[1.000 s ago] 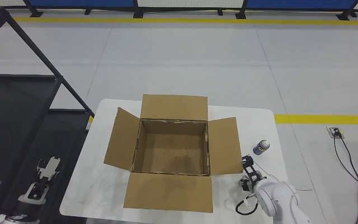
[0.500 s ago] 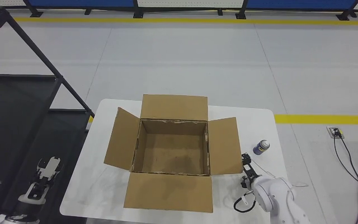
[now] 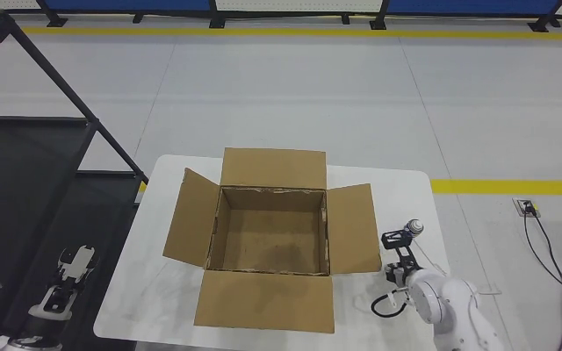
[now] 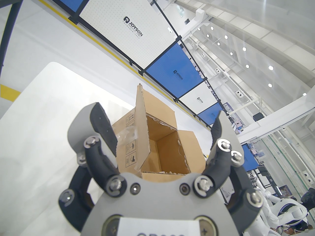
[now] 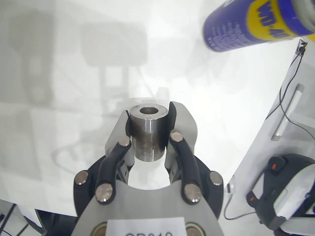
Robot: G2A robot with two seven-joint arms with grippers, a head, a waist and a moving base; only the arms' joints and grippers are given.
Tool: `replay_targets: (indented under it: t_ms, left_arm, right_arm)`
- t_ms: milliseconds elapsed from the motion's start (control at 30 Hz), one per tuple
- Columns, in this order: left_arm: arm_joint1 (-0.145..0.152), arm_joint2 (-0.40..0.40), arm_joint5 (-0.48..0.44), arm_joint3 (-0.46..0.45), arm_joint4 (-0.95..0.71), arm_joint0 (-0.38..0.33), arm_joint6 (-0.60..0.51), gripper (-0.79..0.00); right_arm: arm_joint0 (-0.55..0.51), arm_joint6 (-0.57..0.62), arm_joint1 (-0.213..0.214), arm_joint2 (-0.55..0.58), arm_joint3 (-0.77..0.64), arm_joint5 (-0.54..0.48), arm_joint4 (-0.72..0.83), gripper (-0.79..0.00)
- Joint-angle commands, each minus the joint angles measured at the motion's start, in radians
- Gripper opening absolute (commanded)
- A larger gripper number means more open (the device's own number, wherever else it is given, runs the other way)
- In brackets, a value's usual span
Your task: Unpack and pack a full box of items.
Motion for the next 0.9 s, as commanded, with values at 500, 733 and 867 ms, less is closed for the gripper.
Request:
replay_targets:
  t_ms: [500, 733, 867]
  left_arm:
    - [0.000, 0.000, 0.000, 0.000, 0.000, 0.000, 0.000, 0.000]
    - [0.000, 0.000, 0.000, 0.000, 0.000, 0.000, 0.000, 0.000]
    - [0.000, 0.000, 0.000, 0.000, 0.000, 0.000, 0.000, 0.000]
  right_arm:
    - [-0.327, -0.707, 0.009, 0.256, -0.085, -0.299, 0.418, -0.785]
    - [-0.327, -0.707, 0.009, 0.256, -0.085, -0.299, 0.418, -0.785]
    - [-0.327, -0.707, 0.009, 0.256, -0.085, -0.299, 0.418, -0.785]
